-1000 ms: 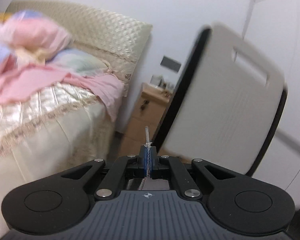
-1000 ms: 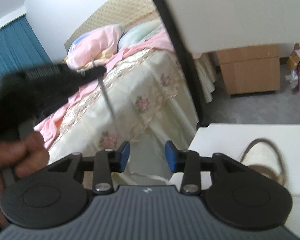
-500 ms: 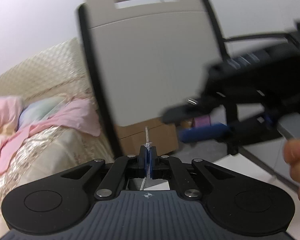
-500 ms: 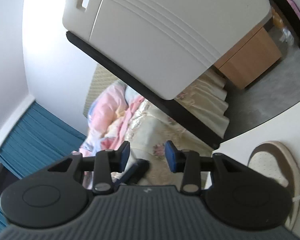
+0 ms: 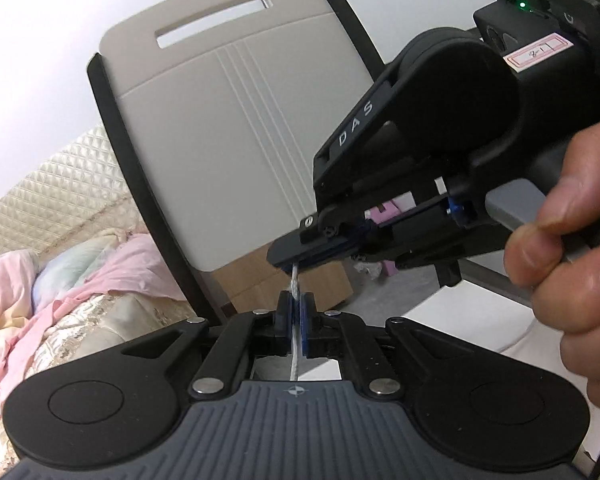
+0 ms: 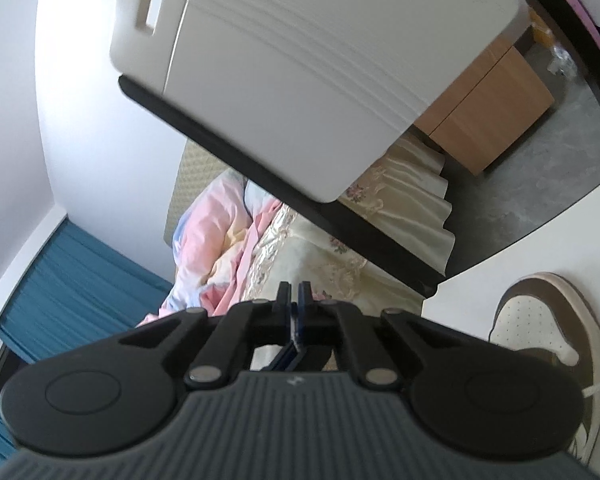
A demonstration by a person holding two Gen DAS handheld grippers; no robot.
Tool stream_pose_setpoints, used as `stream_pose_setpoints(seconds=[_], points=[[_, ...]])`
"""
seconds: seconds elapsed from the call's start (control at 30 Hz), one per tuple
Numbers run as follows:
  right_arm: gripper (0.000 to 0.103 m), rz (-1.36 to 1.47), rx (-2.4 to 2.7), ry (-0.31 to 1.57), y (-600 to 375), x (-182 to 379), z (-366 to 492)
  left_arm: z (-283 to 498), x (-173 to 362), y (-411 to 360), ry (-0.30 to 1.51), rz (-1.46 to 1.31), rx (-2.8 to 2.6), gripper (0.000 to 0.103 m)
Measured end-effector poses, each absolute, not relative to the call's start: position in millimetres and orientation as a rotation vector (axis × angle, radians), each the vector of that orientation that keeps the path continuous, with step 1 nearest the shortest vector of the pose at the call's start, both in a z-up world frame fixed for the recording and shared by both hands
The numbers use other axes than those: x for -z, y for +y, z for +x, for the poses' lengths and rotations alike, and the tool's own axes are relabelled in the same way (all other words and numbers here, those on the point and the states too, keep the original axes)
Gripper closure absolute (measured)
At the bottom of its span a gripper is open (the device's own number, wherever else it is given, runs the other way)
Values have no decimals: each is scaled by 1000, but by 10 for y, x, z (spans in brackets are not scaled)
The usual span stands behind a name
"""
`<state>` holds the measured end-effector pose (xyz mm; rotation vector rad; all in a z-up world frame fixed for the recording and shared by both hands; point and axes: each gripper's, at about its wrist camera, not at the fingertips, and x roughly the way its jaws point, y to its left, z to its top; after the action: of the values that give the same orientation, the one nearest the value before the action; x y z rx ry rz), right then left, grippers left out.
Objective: Lace up shoes with both hands
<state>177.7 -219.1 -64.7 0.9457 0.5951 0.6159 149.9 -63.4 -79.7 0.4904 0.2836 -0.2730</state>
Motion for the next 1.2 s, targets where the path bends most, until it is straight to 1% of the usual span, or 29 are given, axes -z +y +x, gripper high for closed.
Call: stream_pose_setpoints(seconds=[0.07, 0.1, 0.13, 0.3, 0.37, 0.47, 0.53, 0.67, 0.7, 0.77, 0.83, 1.2], points=[[100, 947, -601, 599, -2210, 660, 1784, 1479, 811, -655, 280, 504, 275, 80], [100, 950, -592, 603, -2218, 671, 1788, 1460, 815, -666, 269, 510, 274, 62], [100, 954, -585, 607, -2226, 684, 1794, 1439, 816, -676, 253, 515, 275, 56], [100, 988, -586, 633, -2245, 738, 1823, 1422, 828, -708, 240, 534, 295, 56], [100, 986, -595, 638, -2230, 733, 1828, 1426, 842, -715, 240, 543, 298, 59], [99, 984, -610, 643, -2214, 728, 1829, 1445, 860, -716, 248, 548, 297, 69], [99, 980, -613, 646, -2213, 732, 1828, 1460, 863, -714, 253, 547, 295, 77], [99, 990, -615, 657, -2230, 758, 1838, 1487, 866, -717, 255, 548, 293, 86], [99, 991, -617, 661, -2232, 764, 1841, 1492, 871, -720, 254, 549, 291, 95], [99, 993, -621, 668, -2236, 773, 1842, 1513, 872, -715, 265, 542, 293, 96], [98, 994, -630, 675, -2237, 780, 1842, 1536, 869, -712, 272, 540, 297, 100], [96, 1007, -622, 666, -2362, 777, 1775, 1511, 908, -768, 279, 565, 316, 100]])
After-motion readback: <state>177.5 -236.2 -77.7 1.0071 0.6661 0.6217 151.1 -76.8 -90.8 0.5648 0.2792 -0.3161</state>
